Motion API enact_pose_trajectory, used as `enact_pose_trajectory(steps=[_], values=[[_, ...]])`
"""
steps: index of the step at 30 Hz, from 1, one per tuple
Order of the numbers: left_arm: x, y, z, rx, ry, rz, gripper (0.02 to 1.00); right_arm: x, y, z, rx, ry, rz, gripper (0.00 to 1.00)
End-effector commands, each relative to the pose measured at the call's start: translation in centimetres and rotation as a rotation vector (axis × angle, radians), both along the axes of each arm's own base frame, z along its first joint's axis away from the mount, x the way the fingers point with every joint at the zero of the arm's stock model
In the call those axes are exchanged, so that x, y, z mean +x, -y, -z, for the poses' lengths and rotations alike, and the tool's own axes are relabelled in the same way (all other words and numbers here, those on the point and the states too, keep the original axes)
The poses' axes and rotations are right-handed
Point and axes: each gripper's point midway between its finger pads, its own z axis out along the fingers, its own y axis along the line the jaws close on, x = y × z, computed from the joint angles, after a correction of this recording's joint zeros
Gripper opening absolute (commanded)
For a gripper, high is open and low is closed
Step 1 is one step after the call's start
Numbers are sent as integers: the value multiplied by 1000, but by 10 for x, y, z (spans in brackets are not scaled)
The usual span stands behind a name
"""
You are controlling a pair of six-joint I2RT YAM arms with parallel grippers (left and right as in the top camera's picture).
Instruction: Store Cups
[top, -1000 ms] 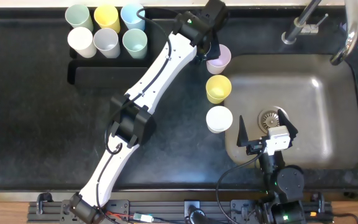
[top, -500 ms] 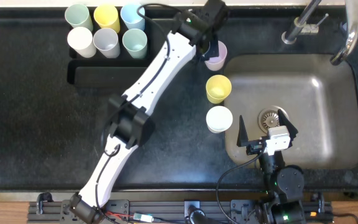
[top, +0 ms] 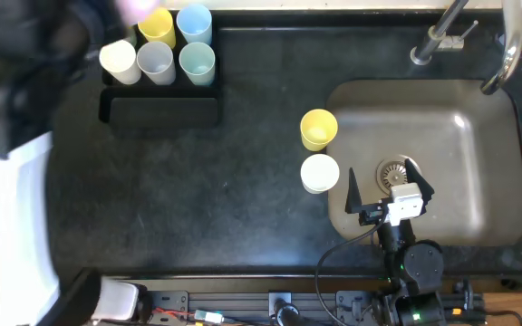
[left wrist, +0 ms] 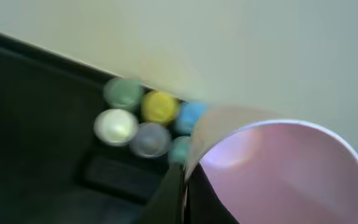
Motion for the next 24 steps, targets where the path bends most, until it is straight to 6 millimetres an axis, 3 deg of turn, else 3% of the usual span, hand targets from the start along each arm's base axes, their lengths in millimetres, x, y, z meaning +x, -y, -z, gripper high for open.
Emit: enact_pose_trajectory(steps=[1,4,11,16,24], values=[[-1,-50,71,82,-190,3,34,1,1,3,-3,0,6,998],[-8,-83,118,56,-277,-31,34,1,1,3,-3,0,6,998],[-1,-99,198,10,-369,-2,36,1,1,3,-3,0,6,996],[3,-101,232,29,-386,4,34,1,1,3,-3,0,6,998],[3,-108,253,44,-434,-17,36,1,1,3,-3,0,6,998]])
